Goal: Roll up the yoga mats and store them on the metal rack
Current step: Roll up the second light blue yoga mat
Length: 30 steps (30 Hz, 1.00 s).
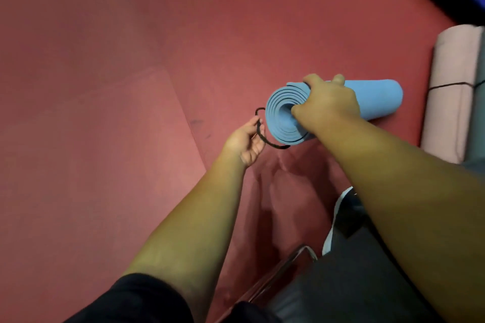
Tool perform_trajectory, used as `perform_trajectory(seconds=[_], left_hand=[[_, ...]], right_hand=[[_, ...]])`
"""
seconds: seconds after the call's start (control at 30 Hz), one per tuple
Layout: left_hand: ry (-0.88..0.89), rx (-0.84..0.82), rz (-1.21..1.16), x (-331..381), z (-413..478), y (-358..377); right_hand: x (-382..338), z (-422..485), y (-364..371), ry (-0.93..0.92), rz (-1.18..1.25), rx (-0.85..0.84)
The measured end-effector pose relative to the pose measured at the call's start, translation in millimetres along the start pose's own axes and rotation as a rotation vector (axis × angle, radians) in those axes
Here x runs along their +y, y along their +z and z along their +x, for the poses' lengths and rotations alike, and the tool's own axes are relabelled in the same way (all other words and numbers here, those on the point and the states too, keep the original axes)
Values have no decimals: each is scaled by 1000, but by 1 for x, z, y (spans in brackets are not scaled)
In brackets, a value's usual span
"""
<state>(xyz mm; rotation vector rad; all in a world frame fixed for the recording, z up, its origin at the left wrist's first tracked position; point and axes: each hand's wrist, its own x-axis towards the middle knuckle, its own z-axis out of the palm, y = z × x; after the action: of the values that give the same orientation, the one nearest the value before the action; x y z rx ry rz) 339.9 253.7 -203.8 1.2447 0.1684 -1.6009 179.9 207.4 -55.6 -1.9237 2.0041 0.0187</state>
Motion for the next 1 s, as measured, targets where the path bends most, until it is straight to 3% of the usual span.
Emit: perform_trajectory(seconds=[0.07, 0.23, 0.43, 0.6, 0.8, 1.0], left_hand=[[51, -160, 100, 6, -21, 45], [214, -318, 342, 16, -82, 133], [541, -642, 854, -8, -147, 237], [764, -884, 1250, -45, -222, 326], [863, -1100, 1727, -103, -304, 383], [1128, -1125, 2086, -174, -357, 404]], right_hand=[[18, -2, -24, 78, 111, 48], [74, -20, -86, 225, 367, 112], [175, -49, -145, 382, 665, 228], [229, -111, -198, 517, 1100, 345], [301, -173, -224, 613, 1250, 392], [349, -232, -245, 614, 1201, 411]])
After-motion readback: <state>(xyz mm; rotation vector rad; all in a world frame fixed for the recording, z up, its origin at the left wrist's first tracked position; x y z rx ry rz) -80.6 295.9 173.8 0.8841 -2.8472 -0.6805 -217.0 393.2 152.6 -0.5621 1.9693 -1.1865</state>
